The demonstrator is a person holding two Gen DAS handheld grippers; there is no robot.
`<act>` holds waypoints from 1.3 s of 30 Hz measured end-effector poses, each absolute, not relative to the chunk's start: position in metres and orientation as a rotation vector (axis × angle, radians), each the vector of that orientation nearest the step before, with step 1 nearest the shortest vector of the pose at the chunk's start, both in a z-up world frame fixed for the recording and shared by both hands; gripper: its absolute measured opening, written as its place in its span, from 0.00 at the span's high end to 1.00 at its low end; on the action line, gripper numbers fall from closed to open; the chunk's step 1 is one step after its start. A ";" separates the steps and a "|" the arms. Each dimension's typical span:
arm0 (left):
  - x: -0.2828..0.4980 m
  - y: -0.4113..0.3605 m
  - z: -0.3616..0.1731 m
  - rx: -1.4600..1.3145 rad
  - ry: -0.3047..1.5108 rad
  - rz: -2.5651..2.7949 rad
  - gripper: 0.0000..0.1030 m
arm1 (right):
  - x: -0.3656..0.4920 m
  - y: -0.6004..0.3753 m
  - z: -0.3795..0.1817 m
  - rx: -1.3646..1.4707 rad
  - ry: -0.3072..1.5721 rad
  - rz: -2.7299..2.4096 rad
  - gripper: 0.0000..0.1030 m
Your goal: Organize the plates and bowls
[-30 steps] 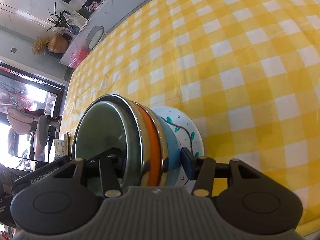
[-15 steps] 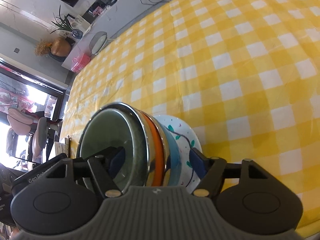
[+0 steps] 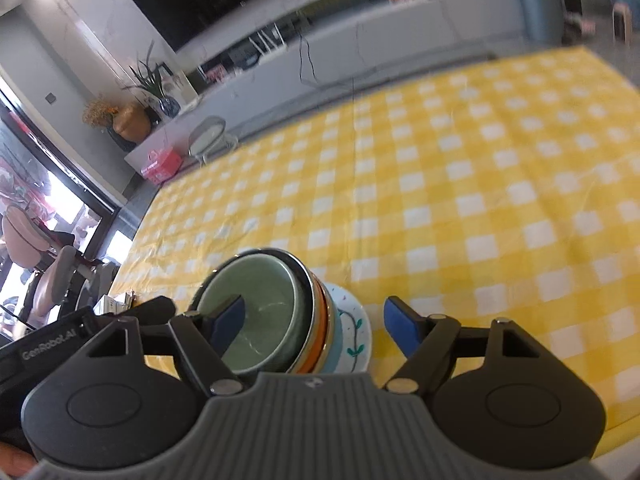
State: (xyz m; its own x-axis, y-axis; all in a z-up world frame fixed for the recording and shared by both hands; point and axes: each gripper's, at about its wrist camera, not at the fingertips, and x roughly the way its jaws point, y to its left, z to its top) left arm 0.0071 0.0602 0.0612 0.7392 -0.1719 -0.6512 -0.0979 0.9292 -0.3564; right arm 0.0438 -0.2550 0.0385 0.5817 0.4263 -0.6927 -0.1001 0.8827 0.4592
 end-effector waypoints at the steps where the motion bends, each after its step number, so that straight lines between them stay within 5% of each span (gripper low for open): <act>1: 0.001 0.056 0.066 -0.355 0.718 -0.048 0.32 | 0.038 -0.257 0.043 0.383 0.883 0.313 0.26; 18: -0.089 0.005 0.066 -0.060 0.500 -0.040 0.36 | -0.107 -0.272 0.061 0.032 0.482 0.164 0.21; 39: -0.089 -0.018 0.007 0.068 0.683 -0.038 0.27 | -0.112 -0.259 0.012 -0.006 0.569 0.100 0.12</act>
